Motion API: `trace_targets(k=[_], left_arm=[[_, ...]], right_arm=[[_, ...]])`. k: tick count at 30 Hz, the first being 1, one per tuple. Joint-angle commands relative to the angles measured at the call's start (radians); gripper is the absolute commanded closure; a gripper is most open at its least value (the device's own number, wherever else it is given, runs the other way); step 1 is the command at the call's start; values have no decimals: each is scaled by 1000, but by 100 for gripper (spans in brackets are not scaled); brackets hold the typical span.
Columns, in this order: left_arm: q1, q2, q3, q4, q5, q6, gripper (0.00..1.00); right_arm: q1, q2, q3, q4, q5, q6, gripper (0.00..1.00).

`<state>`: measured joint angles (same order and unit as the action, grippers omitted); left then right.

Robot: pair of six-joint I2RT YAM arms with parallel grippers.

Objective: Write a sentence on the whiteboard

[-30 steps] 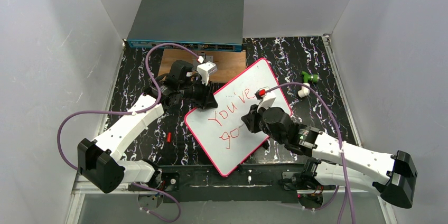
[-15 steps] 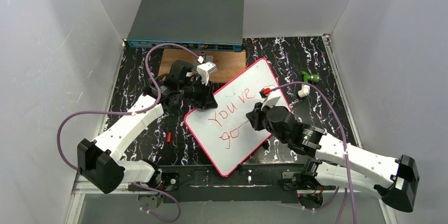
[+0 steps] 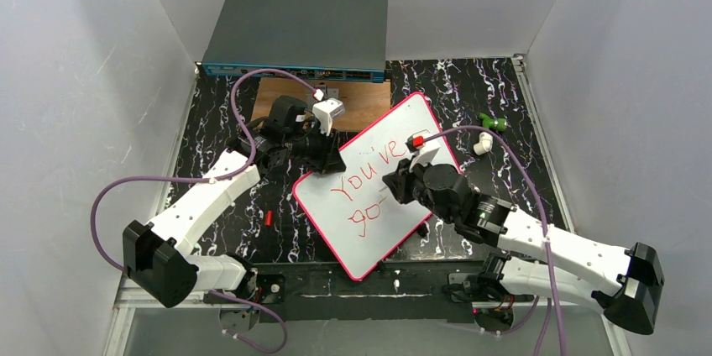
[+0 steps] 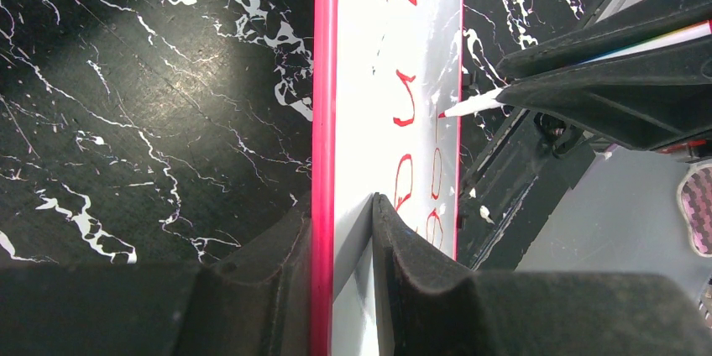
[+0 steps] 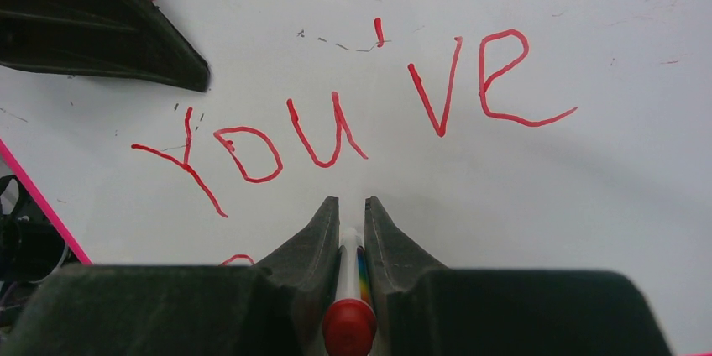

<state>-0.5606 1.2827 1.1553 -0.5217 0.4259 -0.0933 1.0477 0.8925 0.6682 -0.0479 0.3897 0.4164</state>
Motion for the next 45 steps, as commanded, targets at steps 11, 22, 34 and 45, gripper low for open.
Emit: trace_targets(k=[11, 22, 34, 45], left_arm=[[1, -8, 6, -61, -170, 127, 100], [0, -3, 5, -58, -171, 129, 100], [1, 3, 16, -59, -170, 127, 100], [1, 5, 18, -60, -168, 125, 100]], right_arm=[[-48, 58, 43, 98, -48, 0, 99], [-48, 26, -22, 54, -55, 46, 99], [-49, 11, -88, 5, -60, 80, 99], [-49, 10, -124, -17, -51, 100, 99]])
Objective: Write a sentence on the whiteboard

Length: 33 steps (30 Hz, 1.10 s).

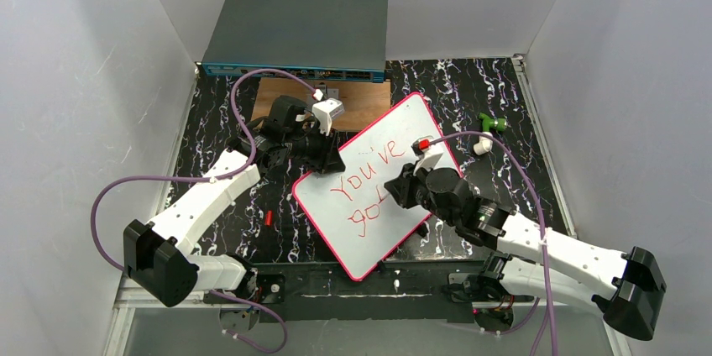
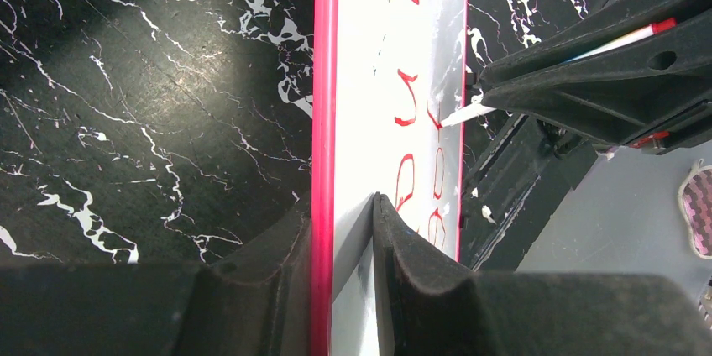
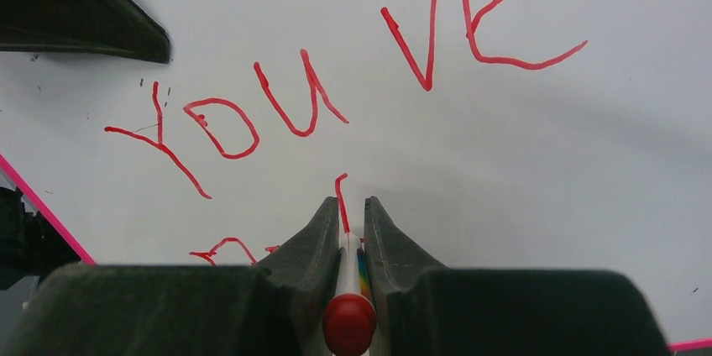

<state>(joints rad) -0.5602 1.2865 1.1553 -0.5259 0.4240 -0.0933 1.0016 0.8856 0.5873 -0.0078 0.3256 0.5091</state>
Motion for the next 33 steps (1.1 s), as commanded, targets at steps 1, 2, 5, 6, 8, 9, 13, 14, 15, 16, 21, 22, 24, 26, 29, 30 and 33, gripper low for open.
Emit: trace_targets(k=[1, 2, 5, 6, 8, 9, 13, 14, 15, 16, 21, 22, 24, 26, 29, 30, 33], left_arm=[[0, 2, 19, -56, -166, 125, 100], [0, 2, 18, -57, -166, 125, 100], [0, 4, 19, -56, -166, 124, 100], [0, 4, 19, -57, -166, 123, 100], [0, 6, 18, -57, -164, 122, 100], [0, 6, 18, -57, -165, 122, 100], [0, 7, 19, -57, -165, 122, 100], [0, 8, 19, -57, -164, 121, 100], [0, 9, 19, -56, -163, 121, 100], [0, 10, 19, -57, -163, 120, 100], [0, 13, 22, -57, -162, 120, 100], [0, 13, 21, -56, -162, 120, 100], [0, 14, 23, -56, -162, 119, 100], [0, 15, 23, -55, -161, 119, 100], [0, 14, 21, -55, -159, 119, 100], [0, 14, 22, -55, -159, 119, 100], [0, 13, 19, -55, -159, 119, 100]], right_arm=[[-3, 14, -45, -60, 15, 8, 99], [-3, 13, -49, -63, 18, 9, 99], [-3, 7, -61, -75, 21, 15, 99], [-2, 4, -66, -79, 23, 17, 99], [-2, -4, -72, -89, 27, 22, 99], [-2, -7, -75, -93, 31, 26, 99], [-3, -15, -81, -112, 51, 32, 99], [-3, -16, -80, -116, 61, 33, 99], [-3, -16, -79, -119, 66, 33, 99], [-3, -17, -77, -123, 70, 33, 99], [-3, -10, -49, -151, 116, 20, 99], [-3, -9, -45, -152, 121, 16, 99], [-3, -13, -35, -152, 131, 11, 99], [-4, -16, -24, -152, 144, 3, 99], [-7, -16, -2, -147, 156, -19, 99], [-10, -16, 7, -142, 157, -27, 99], [-14, -8, 45, -130, 160, -51, 99]])
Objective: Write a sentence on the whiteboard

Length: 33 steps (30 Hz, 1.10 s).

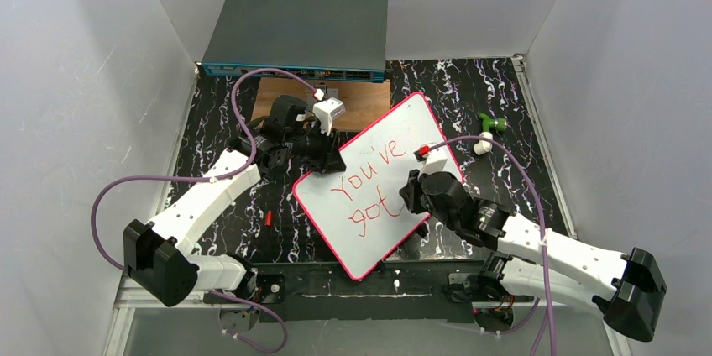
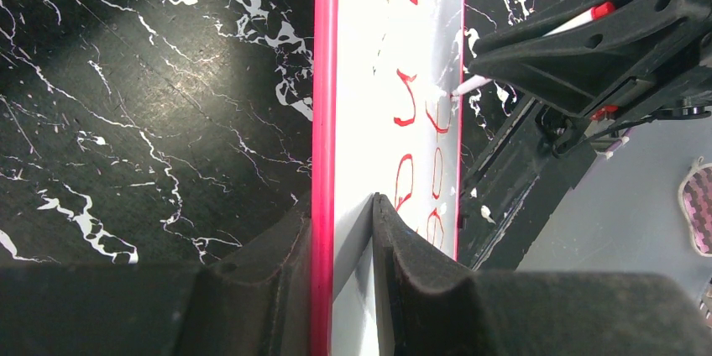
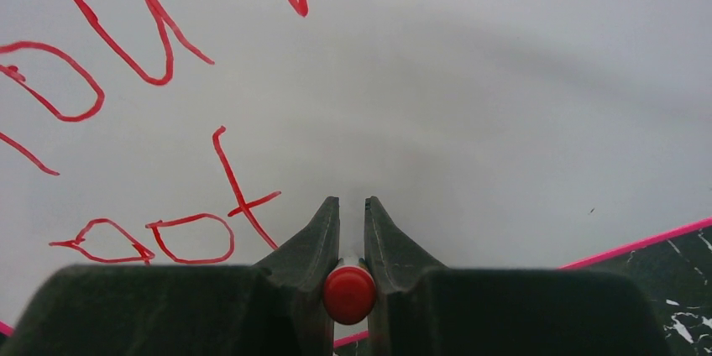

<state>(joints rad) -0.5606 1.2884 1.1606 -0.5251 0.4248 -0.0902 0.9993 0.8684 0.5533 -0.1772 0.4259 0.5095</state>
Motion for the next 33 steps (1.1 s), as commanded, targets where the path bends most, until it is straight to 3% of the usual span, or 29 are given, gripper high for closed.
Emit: trace_targets(k=[1, 11, 18, 27, 33], left_arm=[[1, 11, 14, -56, -158, 116, 100], [0, 3, 16, -59, -166, 121, 100], [1, 0, 1, -52, -164, 116, 100], [1, -10, -2, -56, -162, 118, 100], [1, -14, -5, -53, -157, 116, 100]], right_arm=[[-13, 15, 93, 44, 58, -63, 99], [-13, -50, 213, -21, -95, -146, 99], [-19, -126, 183, -40, -11, -151, 99], [-139, -82, 128, -6, -42, -126, 99], [-228, -79, 82, 45, -153, -127, 99]])
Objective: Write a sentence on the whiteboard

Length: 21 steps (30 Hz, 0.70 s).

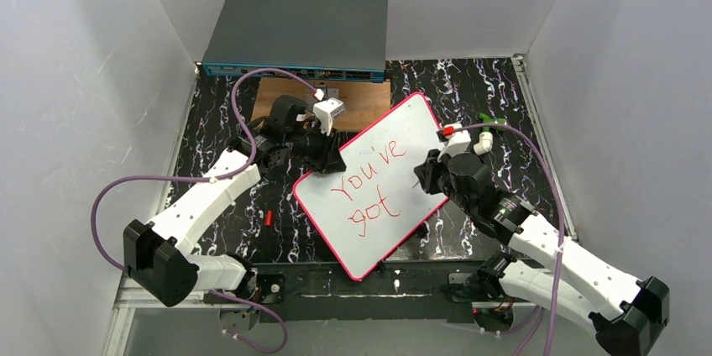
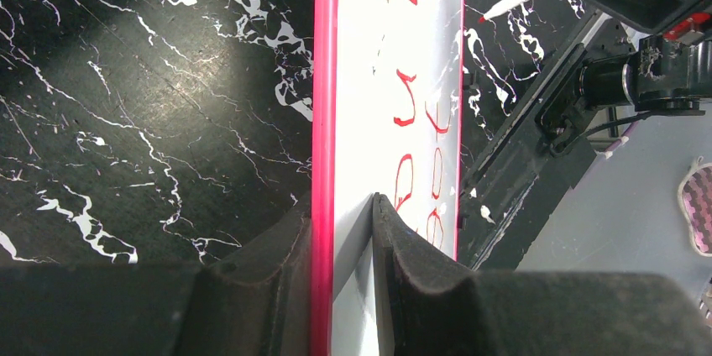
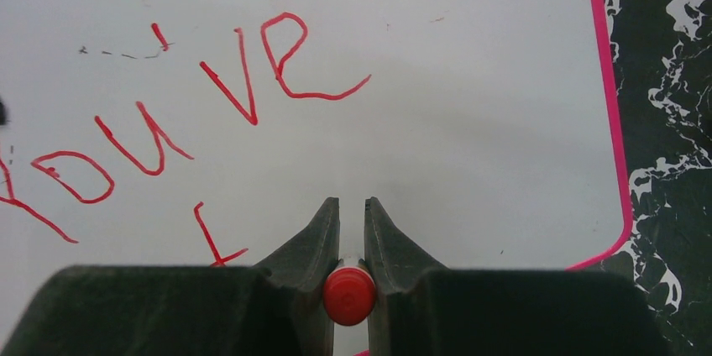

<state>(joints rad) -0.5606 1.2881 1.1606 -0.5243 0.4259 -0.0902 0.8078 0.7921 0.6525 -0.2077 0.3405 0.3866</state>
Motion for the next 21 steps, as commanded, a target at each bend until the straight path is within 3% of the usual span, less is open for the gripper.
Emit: trace_targets(k=[1, 21], left_arm=[[1, -13, -7, -53, -158, 116, 100], [0, 4, 6, -54, -159, 111, 100]], right_arm=[[-41, 2, -22, 84, -75, -5, 99], [-54, 102, -20, 197, -165, -3, 99]])
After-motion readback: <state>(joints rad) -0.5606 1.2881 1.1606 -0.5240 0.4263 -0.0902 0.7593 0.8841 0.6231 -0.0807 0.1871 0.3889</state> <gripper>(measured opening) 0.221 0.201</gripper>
